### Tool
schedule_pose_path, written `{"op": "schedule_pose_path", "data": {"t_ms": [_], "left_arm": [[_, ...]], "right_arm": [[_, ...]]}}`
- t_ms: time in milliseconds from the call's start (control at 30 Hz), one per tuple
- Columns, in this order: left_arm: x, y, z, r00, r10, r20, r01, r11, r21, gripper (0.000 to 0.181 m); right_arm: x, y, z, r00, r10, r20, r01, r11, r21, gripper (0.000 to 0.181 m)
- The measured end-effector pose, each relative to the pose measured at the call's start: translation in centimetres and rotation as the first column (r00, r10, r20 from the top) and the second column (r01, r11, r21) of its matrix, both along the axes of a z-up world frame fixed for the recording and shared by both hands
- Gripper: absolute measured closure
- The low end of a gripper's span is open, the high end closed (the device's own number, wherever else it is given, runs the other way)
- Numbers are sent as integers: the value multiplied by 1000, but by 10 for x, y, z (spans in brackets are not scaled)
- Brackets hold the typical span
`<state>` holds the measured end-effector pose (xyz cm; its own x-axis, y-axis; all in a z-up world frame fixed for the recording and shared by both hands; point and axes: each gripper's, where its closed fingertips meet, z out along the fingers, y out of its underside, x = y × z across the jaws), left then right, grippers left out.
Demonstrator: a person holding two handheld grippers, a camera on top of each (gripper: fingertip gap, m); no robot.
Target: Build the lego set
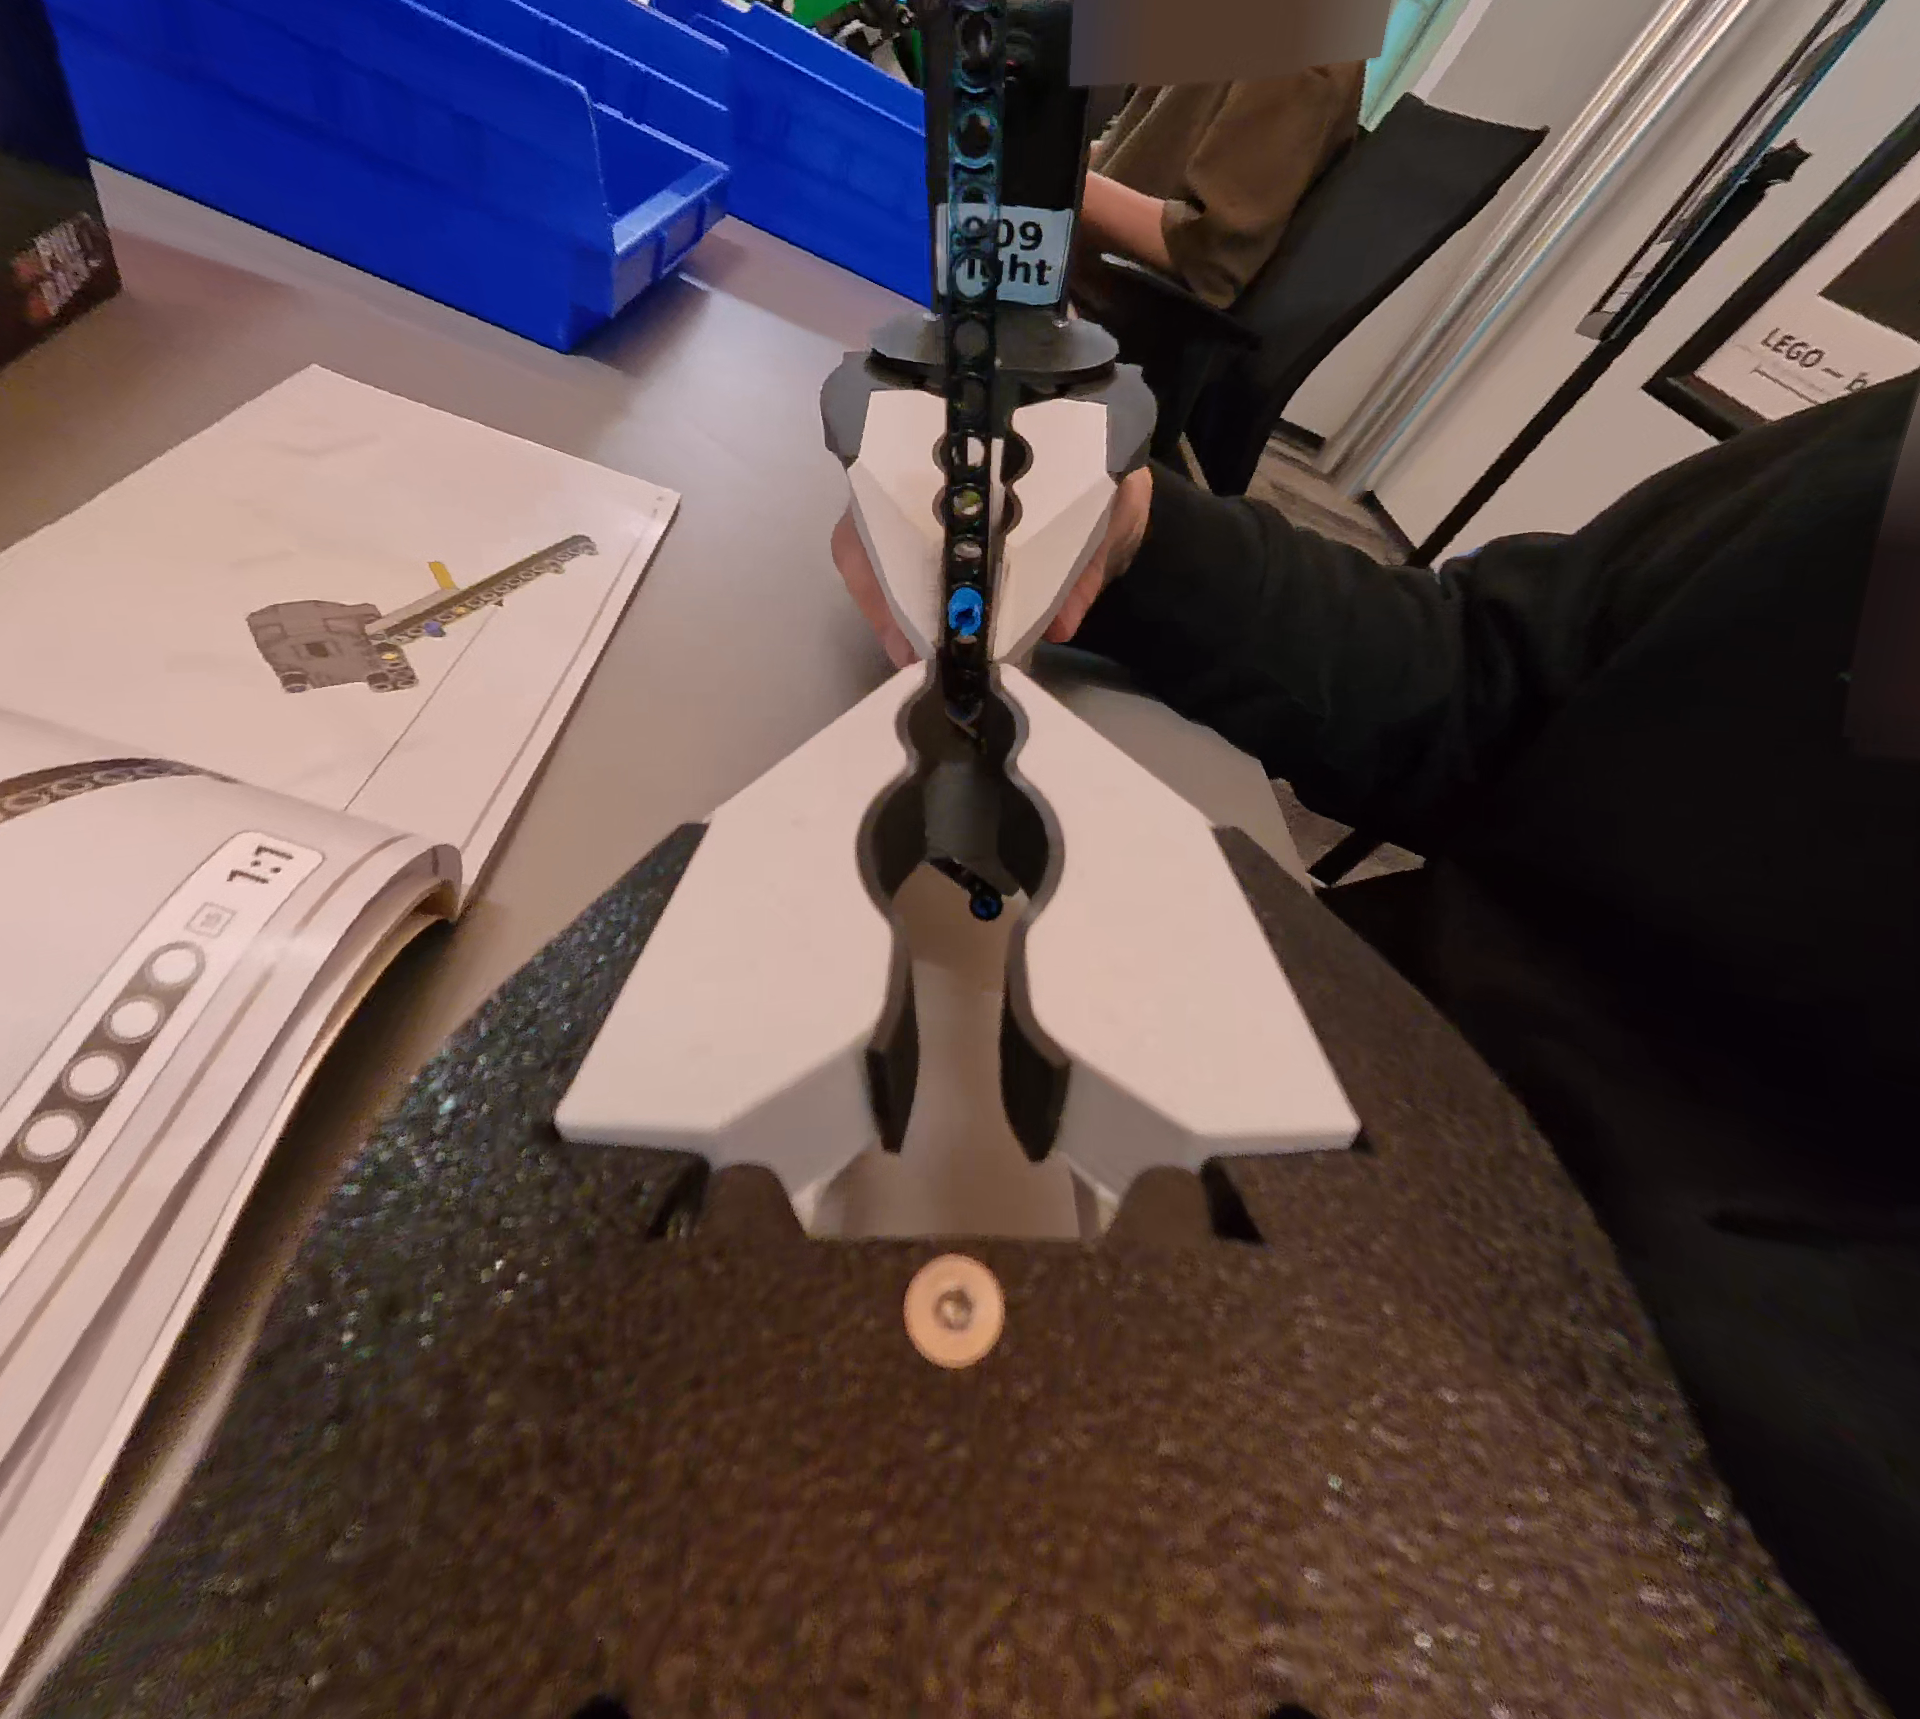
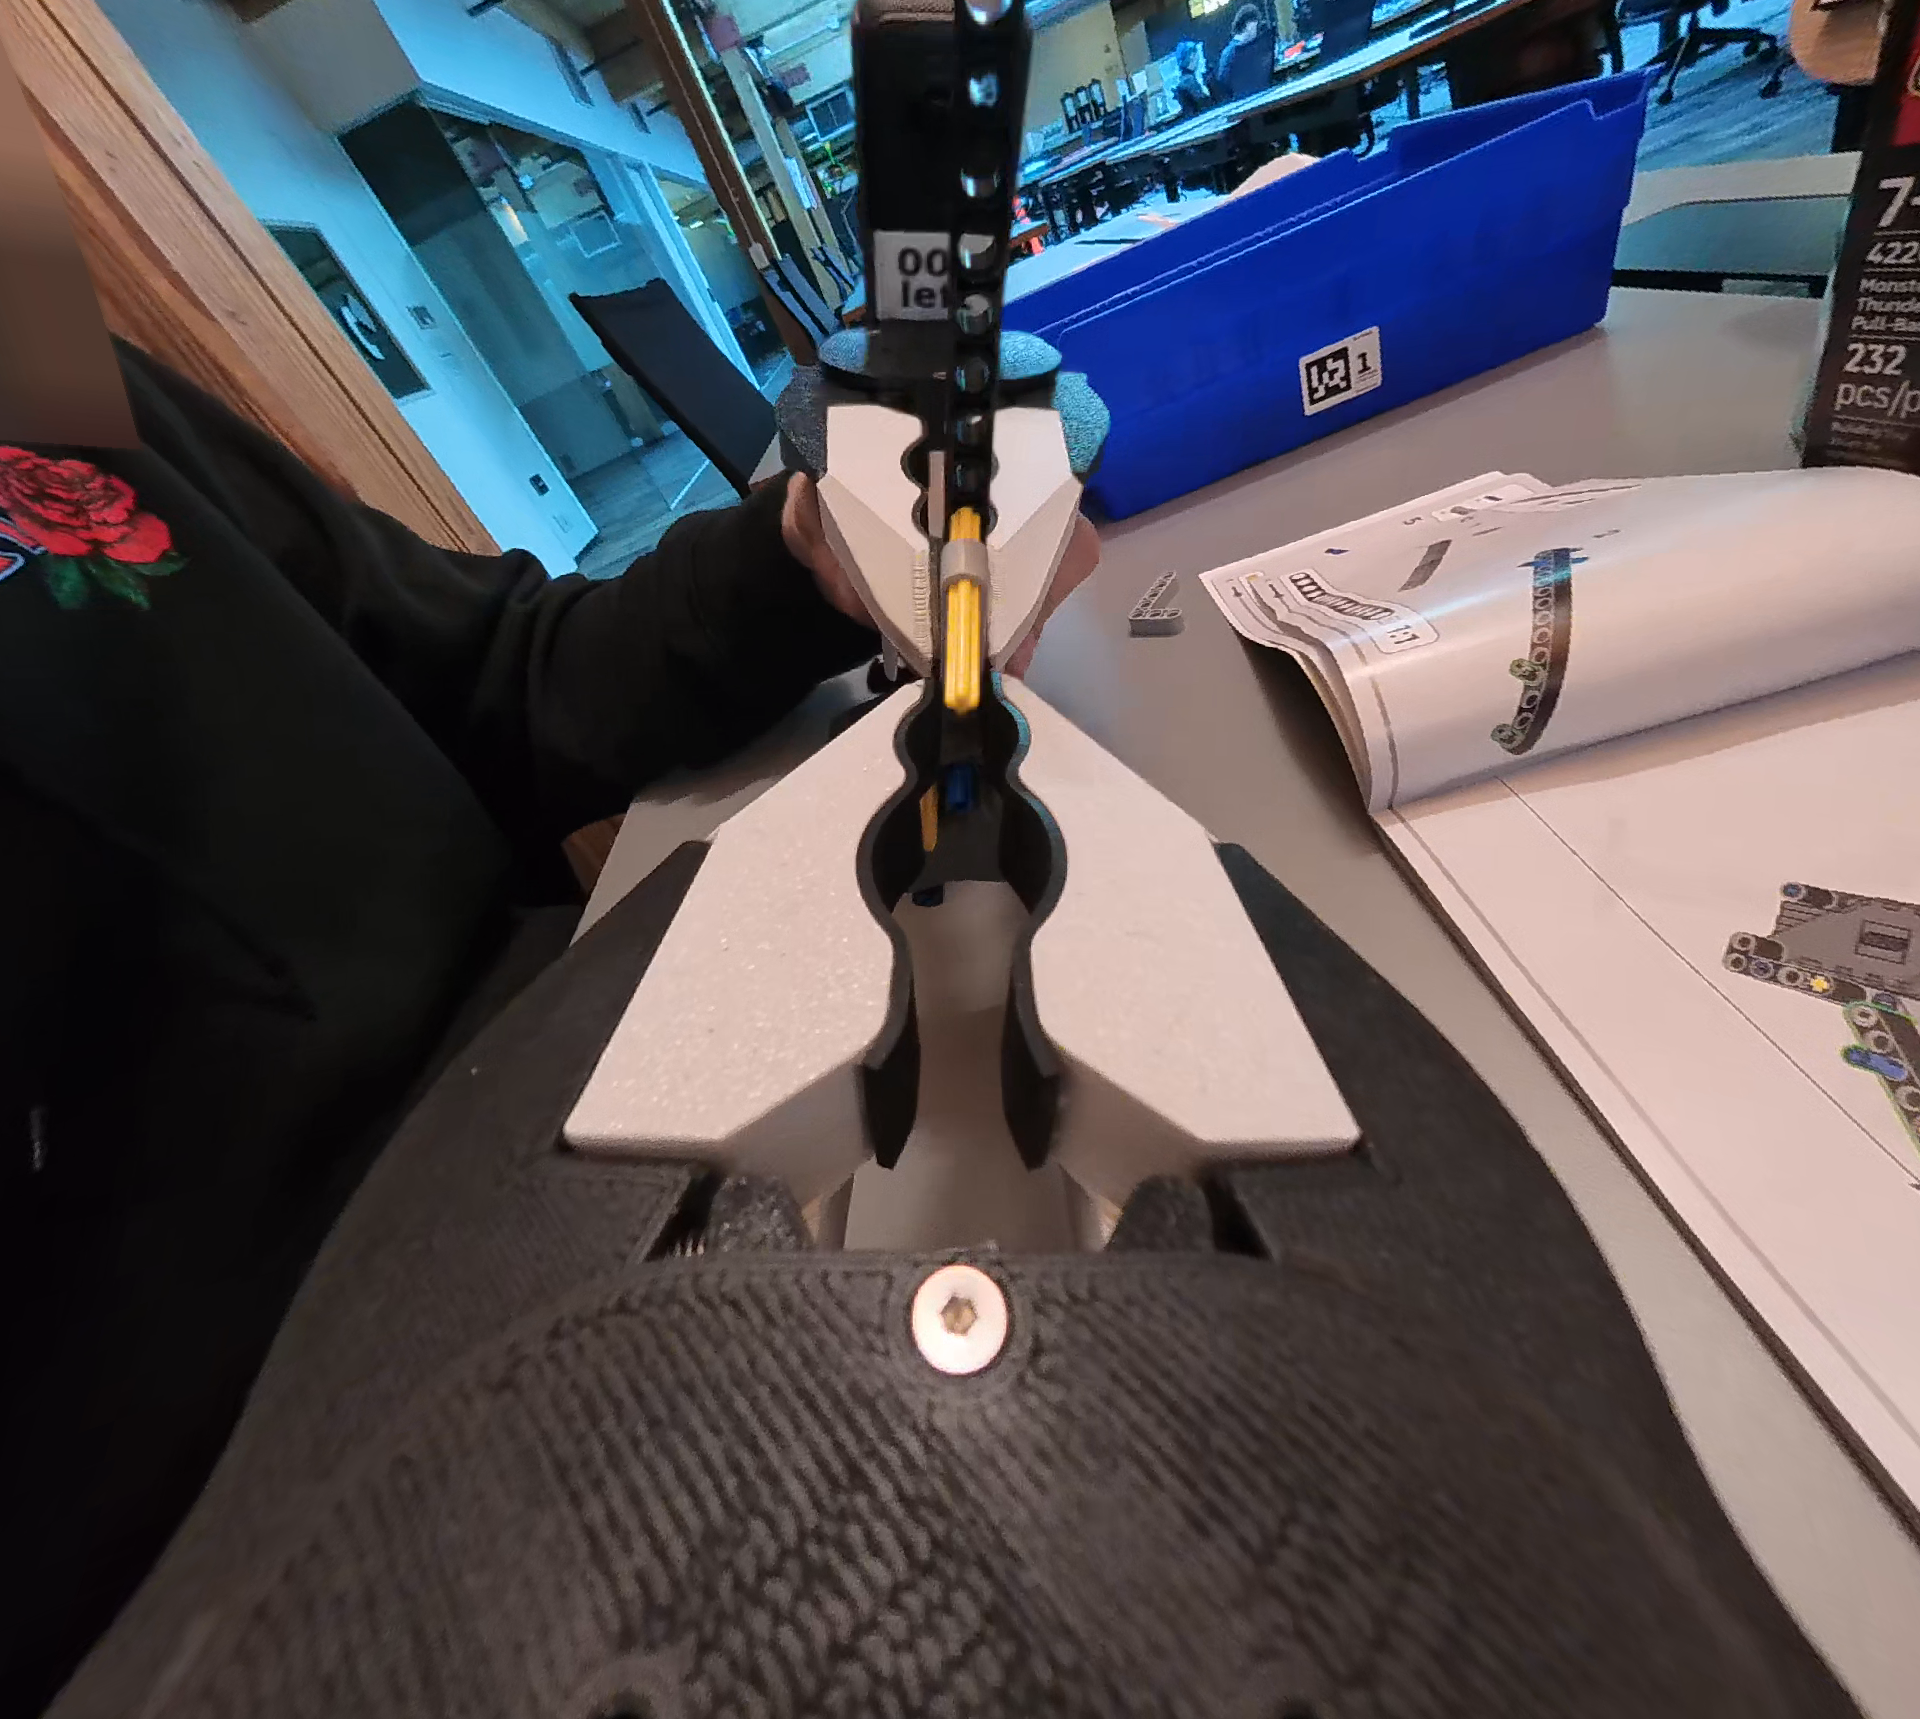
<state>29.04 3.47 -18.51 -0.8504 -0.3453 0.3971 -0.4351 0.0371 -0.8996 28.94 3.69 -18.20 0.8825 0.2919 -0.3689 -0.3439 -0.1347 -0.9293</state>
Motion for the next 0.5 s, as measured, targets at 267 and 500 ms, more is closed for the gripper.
{"op": "schedule_pose_path", "data": {"t_ms": [267, 500], "left_arm": [[1, 6, -1, 999, 16, 52, -18, 1000, 26, 169], [1, 20, 8, 995, 38, 87, -41, 999, 33, 165]], "right_arm": [[0, 2, -2, 1000, -3, 0, 3, 1000, -16, 176], [-6, 6, -8, 1000, 18, 22, -16, 998, -60, 176]]}}
